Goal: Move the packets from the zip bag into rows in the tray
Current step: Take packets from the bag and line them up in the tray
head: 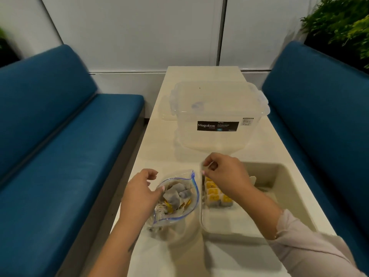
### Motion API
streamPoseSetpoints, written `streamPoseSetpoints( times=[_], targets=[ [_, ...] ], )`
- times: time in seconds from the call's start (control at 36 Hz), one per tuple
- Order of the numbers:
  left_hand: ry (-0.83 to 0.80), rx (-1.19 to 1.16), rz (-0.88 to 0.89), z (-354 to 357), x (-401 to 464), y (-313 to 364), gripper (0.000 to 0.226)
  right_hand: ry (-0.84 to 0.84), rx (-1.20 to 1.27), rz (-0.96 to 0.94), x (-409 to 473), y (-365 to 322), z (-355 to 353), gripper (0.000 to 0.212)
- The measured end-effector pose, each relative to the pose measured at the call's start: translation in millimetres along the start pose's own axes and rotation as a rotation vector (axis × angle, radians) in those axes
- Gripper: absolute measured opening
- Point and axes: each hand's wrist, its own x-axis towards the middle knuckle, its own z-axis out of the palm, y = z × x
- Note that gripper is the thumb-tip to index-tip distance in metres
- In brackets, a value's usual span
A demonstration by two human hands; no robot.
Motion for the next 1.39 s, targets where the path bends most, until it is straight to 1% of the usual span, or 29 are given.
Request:
streamPoseSetpoints(
  times=[0.06,0.11,0.25,0.33,0.39,0.47,0.64,0.78,0.89,1.06,1.11,1.17,1.22,1.28,1.33,1.39],
  targets=[
    [-0.018,0.079,-0.012,1,1,-5,0.038,-0.076,-0.042,-0.059,-3,-15,9,0.011],
    [-0.028,0.098,-0.028,0,2,-8,0.035,-0.155,-0.127,-0.123,-5,-28,21,0.018],
    [-0.028,0.055,-0.044,0,3,-8,0.025,-0.272,-0.484,-0.242,-5,-47,60,0.032],
    [-0.037,0.038,-0.035,1,3,-8,0.024,-0.331,-0.614,-0.233,-5,-53,74,0.029],
    [-0.043,0.034,-0.024,2,3,-10,0.024,-0.358,-0.642,-0.196,-3,-56,81,0.024],
    [-0.043,0.029,-0.017,1,3,-12,0.024,-0.351,-0.646,-0.153,-2,-56,91,0.023],
    [-0.044,0.025,-0.012,0,4,-14,0.023,-0.33,-0.571,-0.145,2,-54,96,0.019],
    [-0.046,0.036,-0.013,-1,7,-15,0.023,-0.341,-0.502,-0.176,3,-53,85,0.02],
    [-0.075,0.011,-0.026,-3,8,-14,0.023,-0.328,-0.379,-0.167,9,-49,69,0.014],
    [-0.129,-0.096,-0.059,-4,10,-14,0.024,-0.386,-0.167,-0.184,17,-49,40,0.014],
    [-0.141,-0.14,-0.066,-4,10,-12,0.024,-0.399,-0.098,-0.198,18,-49,32,0.016],
    [-0.133,-0.168,-0.066,-5,11,-9,0.022,-0.403,-0.011,-0.206,18,-50,24,0.023],
    [-0.087,-0.184,-0.037,-5,11,-6,0.021,-0.395,0.093,-0.221,18,-51,18,0.033],
    [-0.032,-0.228,0.001,-6,11,-1,0.02,-0.386,0.203,-0.238,17,-52,12,0.039],
    [0.003,-0.3,0.017,-6,10,4,0.017,-0.372,0.302,-0.258,18,-53,7,0.042],
    [-0.007,-0.448,-0.008,-7,10,10,0.016,-0.368,0.407,-0.277,18,-54,3,0.043]
  ],
)
